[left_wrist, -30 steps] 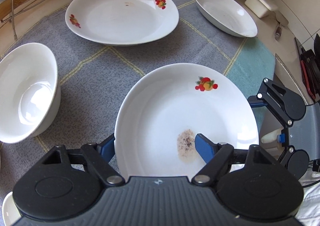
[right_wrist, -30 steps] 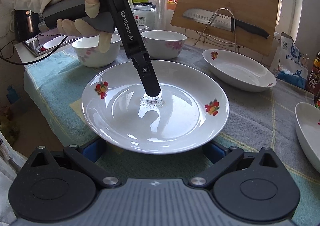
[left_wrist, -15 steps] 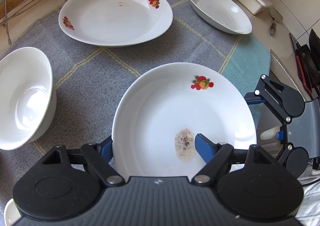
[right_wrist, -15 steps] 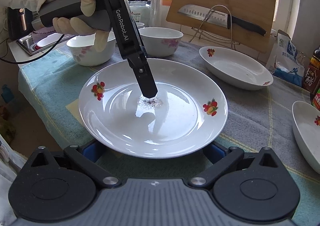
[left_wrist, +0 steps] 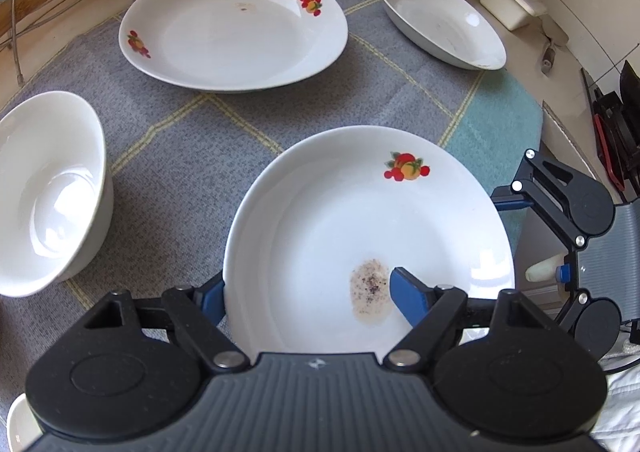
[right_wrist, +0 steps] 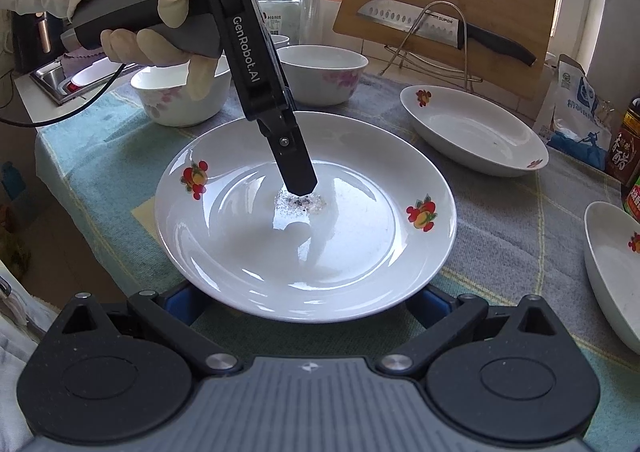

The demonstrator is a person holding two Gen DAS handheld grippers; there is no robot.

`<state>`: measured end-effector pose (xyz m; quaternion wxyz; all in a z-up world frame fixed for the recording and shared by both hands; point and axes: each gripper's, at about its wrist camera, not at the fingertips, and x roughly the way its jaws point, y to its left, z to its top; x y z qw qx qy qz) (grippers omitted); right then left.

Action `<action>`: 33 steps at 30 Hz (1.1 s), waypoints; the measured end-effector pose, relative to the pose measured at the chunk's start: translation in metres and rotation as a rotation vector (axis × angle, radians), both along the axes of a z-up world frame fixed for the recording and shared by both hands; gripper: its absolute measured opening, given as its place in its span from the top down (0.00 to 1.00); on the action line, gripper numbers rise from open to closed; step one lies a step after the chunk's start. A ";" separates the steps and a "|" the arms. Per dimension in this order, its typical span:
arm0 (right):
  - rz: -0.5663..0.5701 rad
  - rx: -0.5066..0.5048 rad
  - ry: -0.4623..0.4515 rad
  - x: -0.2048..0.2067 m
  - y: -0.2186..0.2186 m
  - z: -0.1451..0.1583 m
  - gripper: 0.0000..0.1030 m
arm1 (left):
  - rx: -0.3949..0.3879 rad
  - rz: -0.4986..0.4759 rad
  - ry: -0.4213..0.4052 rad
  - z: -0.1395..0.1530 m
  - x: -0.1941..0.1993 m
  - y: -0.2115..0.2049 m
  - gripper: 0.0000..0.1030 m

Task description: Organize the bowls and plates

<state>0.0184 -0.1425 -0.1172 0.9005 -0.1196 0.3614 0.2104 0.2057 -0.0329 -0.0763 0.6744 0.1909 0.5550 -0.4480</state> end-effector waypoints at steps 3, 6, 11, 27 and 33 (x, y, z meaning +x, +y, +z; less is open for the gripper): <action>0.010 -0.002 -0.007 0.000 -0.001 0.004 0.00 | -0.001 0.010 0.000 0.002 0.001 0.001 0.21; 0.018 -0.007 -0.017 0.000 -0.004 0.008 0.00 | -0.008 0.014 -0.007 0.007 0.002 0.000 0.21; 0.026 -0.006 -0.028 0.004 -0.012 0.015 0.00 | -0.015 0.022 -0.024 0.017 0.004 -0.006 0.21; 0.018 -0.012 -0.081 0.010 -0.059 0.038 0.00 | -0.037 0.004 -0.091 0.046 0.007 -0.058 0.21; -0.012 -0.033 -0.095 0.010 -0.080 0.044 0.00 | -0.043 -0.032 -0.106 0.055 0.011 -0.090 0.21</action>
